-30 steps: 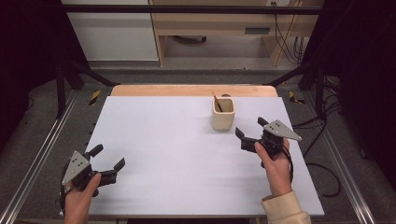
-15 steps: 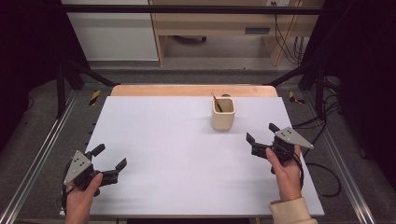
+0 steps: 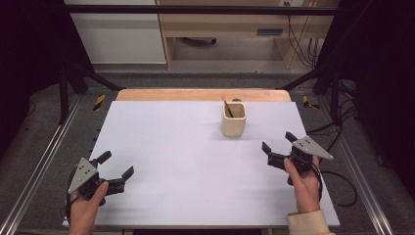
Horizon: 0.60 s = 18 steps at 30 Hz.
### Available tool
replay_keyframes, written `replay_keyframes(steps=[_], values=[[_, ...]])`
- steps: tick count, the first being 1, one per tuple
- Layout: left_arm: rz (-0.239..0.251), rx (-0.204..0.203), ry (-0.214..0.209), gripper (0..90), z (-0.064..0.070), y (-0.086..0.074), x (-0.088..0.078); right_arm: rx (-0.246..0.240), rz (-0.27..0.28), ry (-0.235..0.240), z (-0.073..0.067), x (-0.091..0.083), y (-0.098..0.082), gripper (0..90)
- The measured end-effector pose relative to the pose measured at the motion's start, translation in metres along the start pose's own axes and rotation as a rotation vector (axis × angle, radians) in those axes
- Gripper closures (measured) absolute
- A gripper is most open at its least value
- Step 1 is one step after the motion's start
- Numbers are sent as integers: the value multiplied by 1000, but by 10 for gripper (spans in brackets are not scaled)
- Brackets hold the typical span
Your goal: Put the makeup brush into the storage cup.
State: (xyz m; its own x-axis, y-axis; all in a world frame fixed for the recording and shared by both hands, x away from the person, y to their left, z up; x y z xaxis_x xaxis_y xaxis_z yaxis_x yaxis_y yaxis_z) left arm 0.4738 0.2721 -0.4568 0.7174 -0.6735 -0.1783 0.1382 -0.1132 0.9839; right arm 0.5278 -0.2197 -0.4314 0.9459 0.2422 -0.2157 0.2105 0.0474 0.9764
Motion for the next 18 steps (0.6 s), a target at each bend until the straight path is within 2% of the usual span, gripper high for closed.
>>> replay_keyframes(steps=[18], values=[[6, 6, -11, 6, 2, 2, 0, -40, 8, 43, -10, -4, -7, 56]])
Point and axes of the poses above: each handheld gripper's, and its own axes: x roughly forward along the jaws, y roughly out of its top, z roughly to its right, the point moved 8 cm from there along x, roughly forward along the jaws, and after that the axes turned 10 degrees about -y, right-handed, at the moved point
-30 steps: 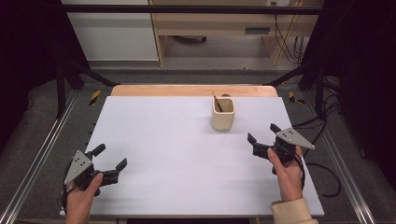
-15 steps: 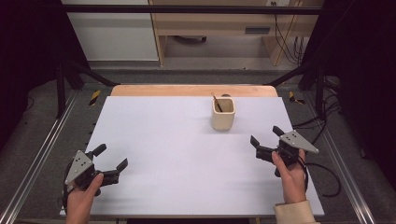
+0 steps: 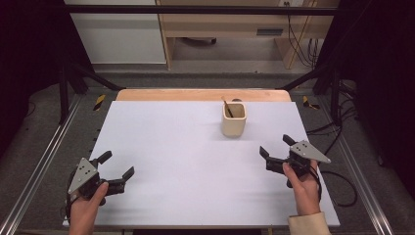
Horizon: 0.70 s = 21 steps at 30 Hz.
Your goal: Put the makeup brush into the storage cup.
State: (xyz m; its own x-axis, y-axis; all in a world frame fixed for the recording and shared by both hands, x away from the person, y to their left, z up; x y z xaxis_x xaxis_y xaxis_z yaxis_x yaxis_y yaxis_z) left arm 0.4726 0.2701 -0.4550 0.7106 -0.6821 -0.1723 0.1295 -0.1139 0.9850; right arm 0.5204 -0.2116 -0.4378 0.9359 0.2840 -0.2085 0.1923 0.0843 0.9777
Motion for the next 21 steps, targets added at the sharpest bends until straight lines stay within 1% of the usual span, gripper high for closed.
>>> replay_keyframes(steps=[8, 11, 15, 21], values=[[0, 4, -5, 6, 1, 0, 0, -16, -5, 15, -5, -1, -3, 55], [2, 7, -7, 5, 1, 1, 0, -29, -5, 22, -7, -2, -4, 55], [3, 7, -8, 5, 1, 1, 0, -41, -4, 34, -10, -3, -6, 54], [5, 7, -8, 5, 2, 1, 0, -60, -17, 58, -16, -5, -10, 53]])
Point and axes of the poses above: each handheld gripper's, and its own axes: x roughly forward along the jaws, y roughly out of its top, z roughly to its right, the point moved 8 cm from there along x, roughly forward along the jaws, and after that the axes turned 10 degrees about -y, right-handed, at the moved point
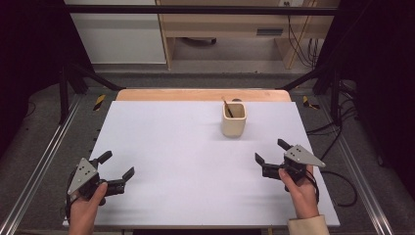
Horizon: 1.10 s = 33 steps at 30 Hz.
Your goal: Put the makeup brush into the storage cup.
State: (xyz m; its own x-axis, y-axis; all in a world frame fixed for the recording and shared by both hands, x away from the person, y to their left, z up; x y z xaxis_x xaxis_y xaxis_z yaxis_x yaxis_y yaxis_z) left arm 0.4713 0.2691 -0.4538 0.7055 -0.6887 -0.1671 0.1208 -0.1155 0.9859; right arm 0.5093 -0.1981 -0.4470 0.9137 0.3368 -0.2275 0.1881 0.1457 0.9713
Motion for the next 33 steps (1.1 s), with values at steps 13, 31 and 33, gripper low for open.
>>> replay_keyframes(steps=[13, 31, 33], values=[[-1, 10, -9, 5, 2, 0, 0, -41, -10, 72, -16, -2, -8, 55], [-2, 20, -23, 5, 5, 1, 2, -67, -8, 132, -23, -12, -22, 55], [-2, 21, -25, 5, 5, 1, 2, -69, -7, 136, -23, -13, -23, 54]])
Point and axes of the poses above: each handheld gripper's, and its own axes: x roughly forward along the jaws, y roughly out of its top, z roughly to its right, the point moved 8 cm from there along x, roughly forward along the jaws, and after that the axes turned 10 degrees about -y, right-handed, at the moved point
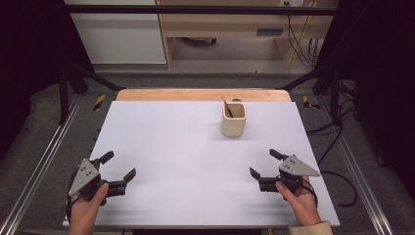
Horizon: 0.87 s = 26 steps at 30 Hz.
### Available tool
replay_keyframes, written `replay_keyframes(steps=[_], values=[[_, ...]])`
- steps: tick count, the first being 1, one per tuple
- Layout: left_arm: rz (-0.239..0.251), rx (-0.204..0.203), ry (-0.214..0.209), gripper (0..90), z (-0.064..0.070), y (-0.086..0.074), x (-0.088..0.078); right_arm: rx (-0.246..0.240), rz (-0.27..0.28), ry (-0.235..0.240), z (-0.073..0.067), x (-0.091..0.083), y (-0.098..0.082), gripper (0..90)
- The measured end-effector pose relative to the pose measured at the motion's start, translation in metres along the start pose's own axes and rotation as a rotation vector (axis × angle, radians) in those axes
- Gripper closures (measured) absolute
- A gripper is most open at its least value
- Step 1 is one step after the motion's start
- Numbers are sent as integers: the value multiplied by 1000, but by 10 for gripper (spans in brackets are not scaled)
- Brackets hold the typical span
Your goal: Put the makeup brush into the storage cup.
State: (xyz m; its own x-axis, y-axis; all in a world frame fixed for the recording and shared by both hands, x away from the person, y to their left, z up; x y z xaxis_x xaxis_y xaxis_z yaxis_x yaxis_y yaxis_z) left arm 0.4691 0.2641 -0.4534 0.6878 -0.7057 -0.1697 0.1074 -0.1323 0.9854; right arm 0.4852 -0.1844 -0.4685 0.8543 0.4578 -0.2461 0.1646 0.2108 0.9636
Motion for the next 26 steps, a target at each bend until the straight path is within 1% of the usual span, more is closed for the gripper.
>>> replay_keyframes(steps=[3, 8, 12, 17, 19, 22, 24, 26], values=[[1, 2, -3, 5, 1, 0, 1, -11, 7, -2, 0, -1, -2, 54], [1, 10, -10, 4, 3, 0, 2, -2, 24, -7, 1, -2, -6, 46], [2, 10, -7, 4, 2, 0, 1, 8, 36, -8, 2, -3, -9, 41], [12, 6, -5, 5, 1, 1, 0, 3, 27, -1, 1, -5, -17, 39], [13, 5, -4, 5, 0, 1, 0, -9, 18, 2, 1, -5, -21, 38], [18, 2, -3, 5, 0, 2, -1, -6, 0, -2, 1, -4, -26, 38], [25, -3, -4, 5, 0, 3, -1, -18, -16, -10, 2, -2, -30, 38], [27, -3, -8, 5, 0, 3, 0, -17, -22, -15, 2, 0, -31, 39]])
Point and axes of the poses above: each handheld gripper's, and its own axes: x roughly forward along the jaws, y roughly out of its top, z roughly to its right, the point moved 8 cm from there along x, roughly forward along the jaws, and after that the axes turned 10 degrees about -y, right-handed, at the moved point
